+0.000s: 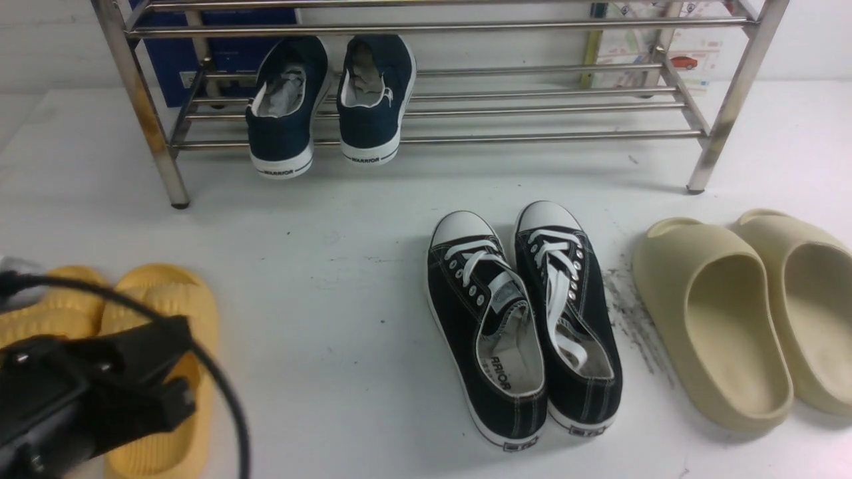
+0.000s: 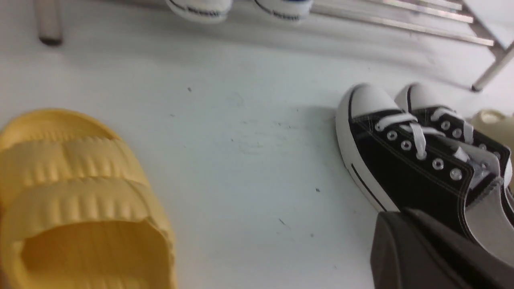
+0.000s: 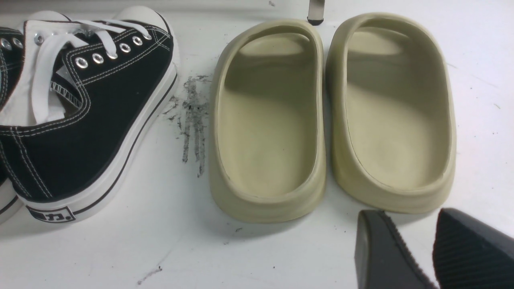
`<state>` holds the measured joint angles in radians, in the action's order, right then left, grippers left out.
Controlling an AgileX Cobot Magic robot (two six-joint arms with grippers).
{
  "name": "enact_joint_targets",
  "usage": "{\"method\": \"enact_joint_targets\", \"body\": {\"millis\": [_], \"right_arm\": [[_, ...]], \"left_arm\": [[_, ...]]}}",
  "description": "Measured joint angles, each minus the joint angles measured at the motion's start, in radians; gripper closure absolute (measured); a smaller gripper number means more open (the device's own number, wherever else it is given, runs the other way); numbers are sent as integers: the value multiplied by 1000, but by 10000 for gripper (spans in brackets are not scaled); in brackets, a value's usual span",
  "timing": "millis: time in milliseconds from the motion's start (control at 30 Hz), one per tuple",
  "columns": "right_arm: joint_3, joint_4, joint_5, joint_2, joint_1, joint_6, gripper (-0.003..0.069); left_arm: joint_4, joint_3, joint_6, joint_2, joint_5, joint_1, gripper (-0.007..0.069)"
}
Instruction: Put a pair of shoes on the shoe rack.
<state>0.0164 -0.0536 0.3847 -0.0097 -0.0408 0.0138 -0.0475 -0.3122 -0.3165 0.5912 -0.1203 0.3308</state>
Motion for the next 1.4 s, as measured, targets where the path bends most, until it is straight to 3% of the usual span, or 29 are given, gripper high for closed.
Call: {"method": "enact_joint_targets", "body": {"millis": [233,333,667,1400], "right_arm": [[0,0,0,0,0,0,419],[0,1,0,0,0,0,419],[0,1,0,0,0,0,419],[0,1,0,0,0,0,419]], "left_arm": [[-30,247,13,-442,-17,-279,638],[-30,312,19,-560,-73,-340,638],[-46,342,21,-602,-271,-355,638],[-49,342,21,-602,-279,-355,638]]}}
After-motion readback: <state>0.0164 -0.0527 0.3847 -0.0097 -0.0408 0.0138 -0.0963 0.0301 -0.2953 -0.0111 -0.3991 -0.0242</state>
